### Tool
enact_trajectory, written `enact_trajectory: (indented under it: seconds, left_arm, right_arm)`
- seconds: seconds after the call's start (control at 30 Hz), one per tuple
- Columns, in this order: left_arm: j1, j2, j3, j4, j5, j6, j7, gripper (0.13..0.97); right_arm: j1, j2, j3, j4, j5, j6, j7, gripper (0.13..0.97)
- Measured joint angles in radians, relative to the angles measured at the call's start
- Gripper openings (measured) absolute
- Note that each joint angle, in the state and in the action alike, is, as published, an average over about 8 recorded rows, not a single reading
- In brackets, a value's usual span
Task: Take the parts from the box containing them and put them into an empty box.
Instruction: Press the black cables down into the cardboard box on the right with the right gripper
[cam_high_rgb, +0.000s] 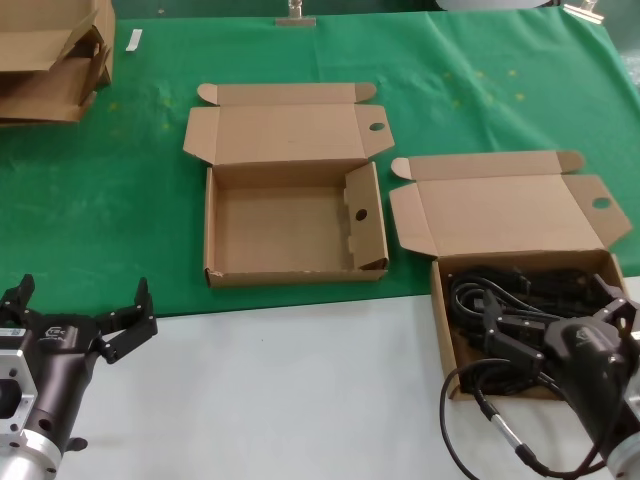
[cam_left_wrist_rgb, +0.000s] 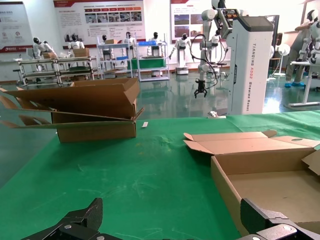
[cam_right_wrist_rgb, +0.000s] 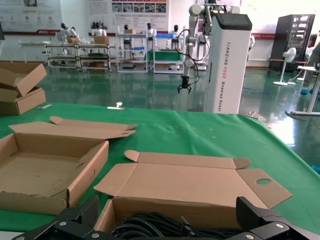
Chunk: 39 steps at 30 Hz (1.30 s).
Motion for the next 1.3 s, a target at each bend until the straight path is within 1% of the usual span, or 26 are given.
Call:
enact_trajectory:
  seconds: [1.3]
  left_arm:
    - [0.000, 0.000, 0.000, 0.000, 0.000, 0.000, 0.000, 0.966]
  right_arm:
    - [0.000, 0.000, 0.000, 0.000, 0.000, 0.000, 0.000, 0.966]
